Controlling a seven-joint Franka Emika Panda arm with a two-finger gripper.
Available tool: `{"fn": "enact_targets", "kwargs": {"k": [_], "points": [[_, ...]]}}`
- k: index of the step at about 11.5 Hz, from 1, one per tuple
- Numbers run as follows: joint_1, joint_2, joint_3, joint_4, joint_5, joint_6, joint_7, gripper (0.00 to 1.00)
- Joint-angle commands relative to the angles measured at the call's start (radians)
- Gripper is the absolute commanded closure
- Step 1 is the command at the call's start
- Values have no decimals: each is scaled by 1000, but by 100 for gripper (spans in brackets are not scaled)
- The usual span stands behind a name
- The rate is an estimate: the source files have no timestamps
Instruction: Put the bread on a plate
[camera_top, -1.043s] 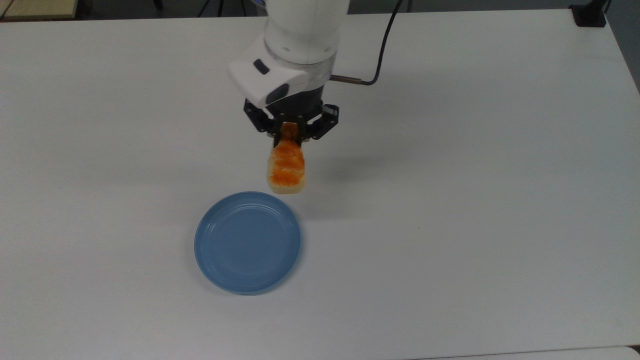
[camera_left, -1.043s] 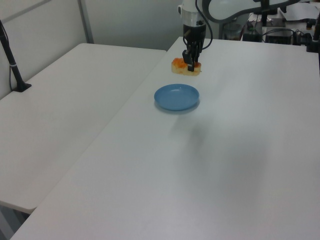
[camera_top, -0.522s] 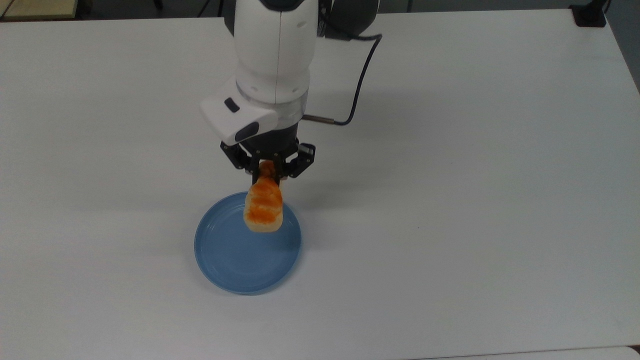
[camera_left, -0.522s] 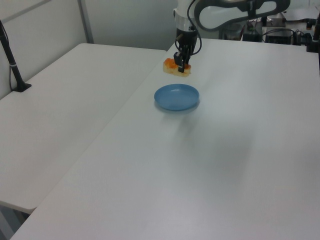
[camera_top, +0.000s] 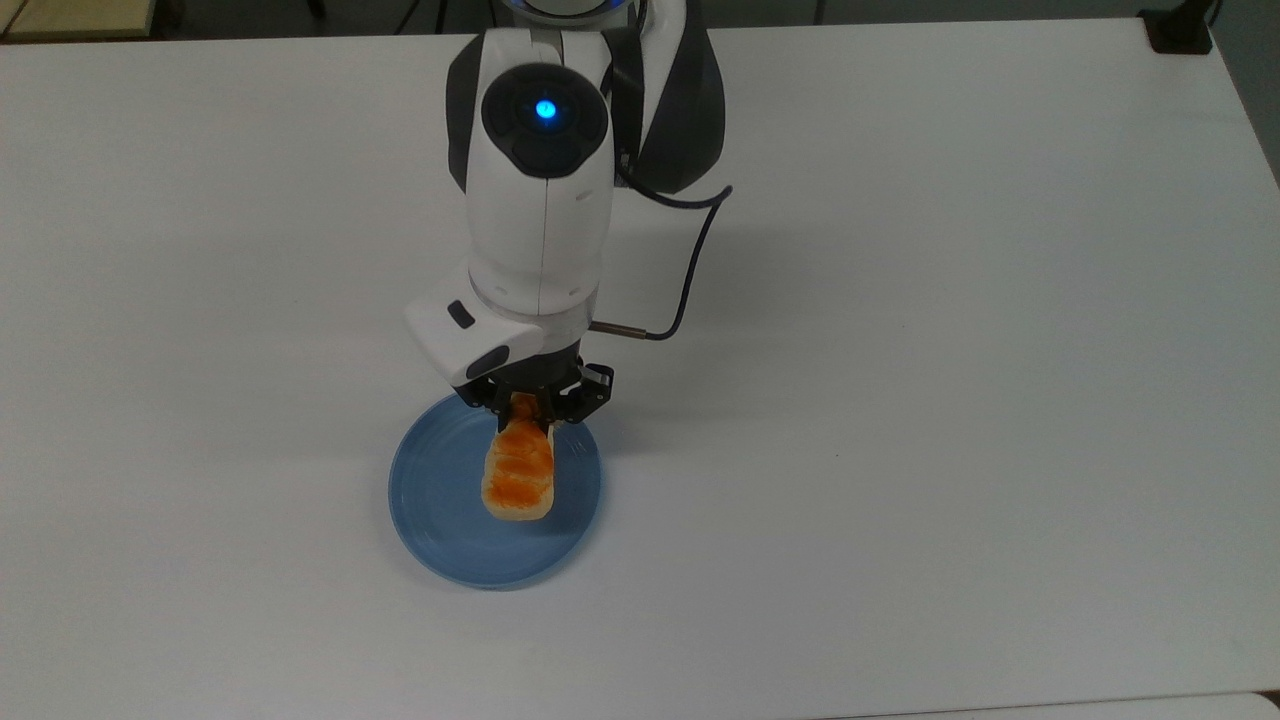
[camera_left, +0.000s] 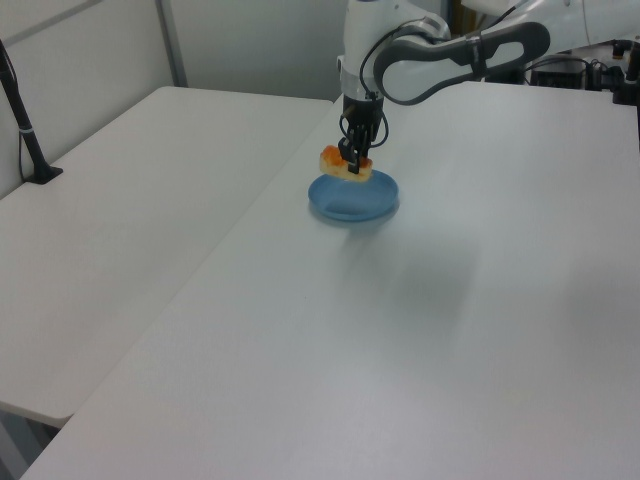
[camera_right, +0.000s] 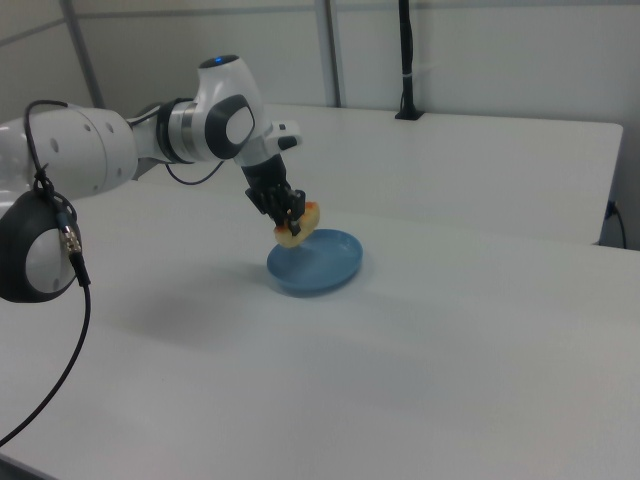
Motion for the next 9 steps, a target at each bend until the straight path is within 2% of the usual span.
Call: {"fn": "enact_targets", "kwargs": {"k": [1,5,8,9], "points": [[8,46,-11,17,-26,36,2,67],[8,70,-10,1,-52,65,19,64],[6,70,-10,-1,-57,65,36,11],[6,70,-10,-3,-60,65,36,8]]}}
